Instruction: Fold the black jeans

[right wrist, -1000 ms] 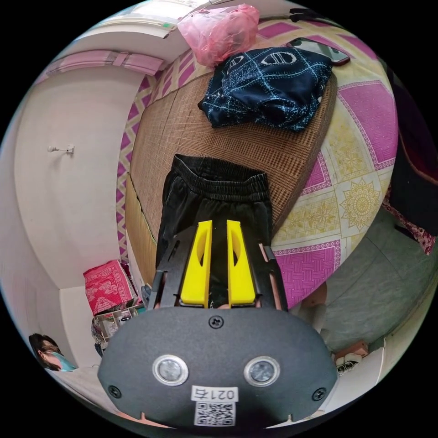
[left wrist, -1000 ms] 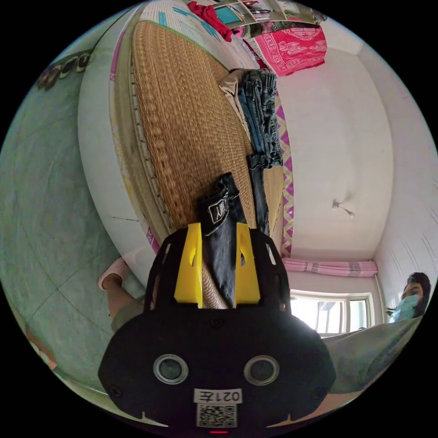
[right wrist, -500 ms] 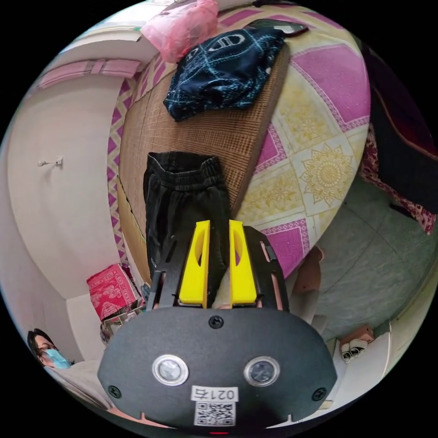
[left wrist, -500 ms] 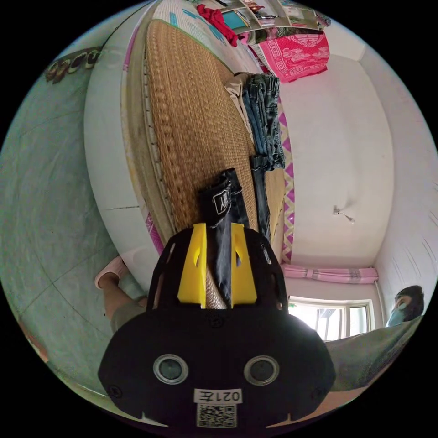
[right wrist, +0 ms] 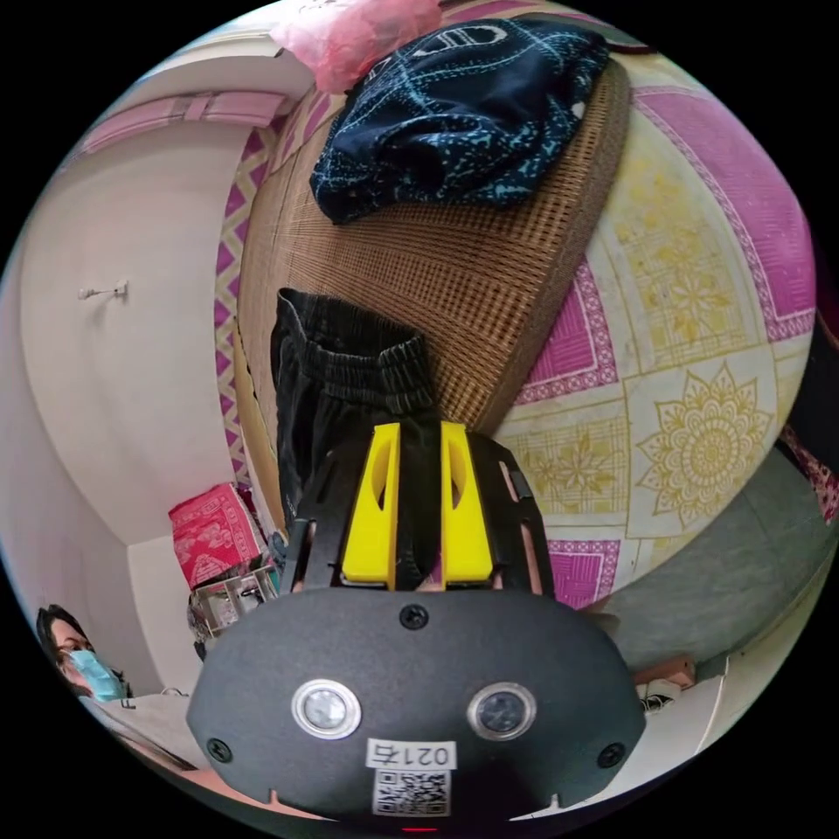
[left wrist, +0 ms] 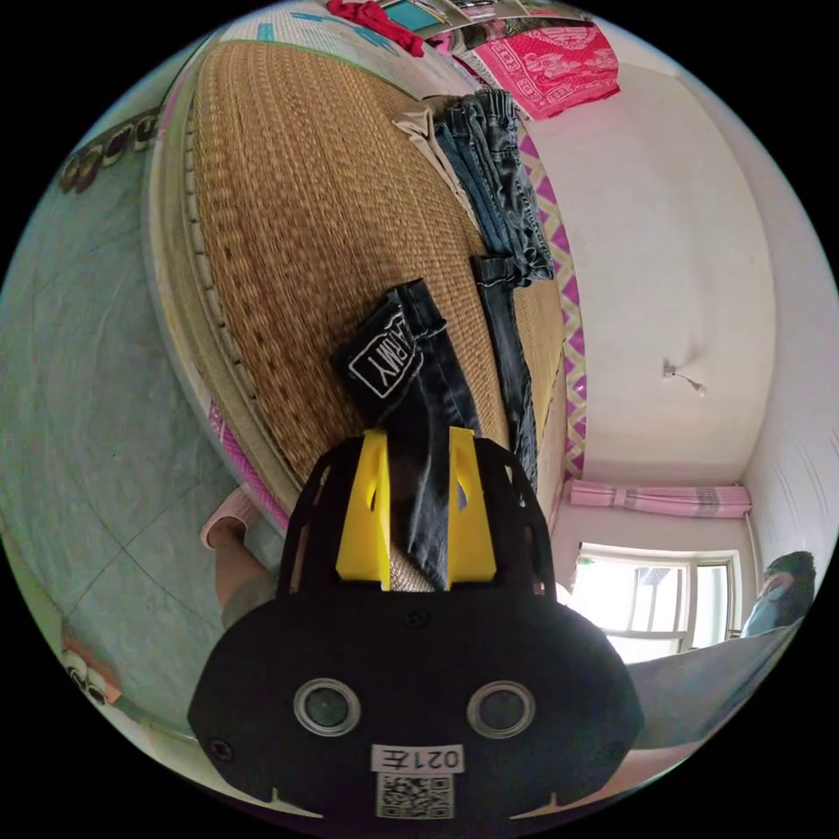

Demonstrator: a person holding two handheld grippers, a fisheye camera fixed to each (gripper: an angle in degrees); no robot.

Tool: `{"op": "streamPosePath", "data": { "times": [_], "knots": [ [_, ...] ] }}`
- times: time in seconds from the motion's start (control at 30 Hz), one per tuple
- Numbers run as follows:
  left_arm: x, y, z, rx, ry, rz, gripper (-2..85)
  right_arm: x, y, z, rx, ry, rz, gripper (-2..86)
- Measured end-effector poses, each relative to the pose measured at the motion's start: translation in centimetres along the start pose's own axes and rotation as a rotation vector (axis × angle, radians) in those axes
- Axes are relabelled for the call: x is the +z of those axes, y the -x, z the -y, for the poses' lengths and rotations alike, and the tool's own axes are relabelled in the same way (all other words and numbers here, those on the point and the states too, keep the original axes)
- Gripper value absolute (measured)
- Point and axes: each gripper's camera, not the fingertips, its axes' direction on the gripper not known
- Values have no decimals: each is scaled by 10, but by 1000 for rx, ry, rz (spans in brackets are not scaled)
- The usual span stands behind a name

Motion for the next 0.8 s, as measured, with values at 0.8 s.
{"op": "streamPosePath", "data": {
  "times": [0.8],
  "knots": [
    [55, -122, 105, -117, 15, 18, -9, -76, 145, 104, 24, 90, -38, 11]
  ]
}}
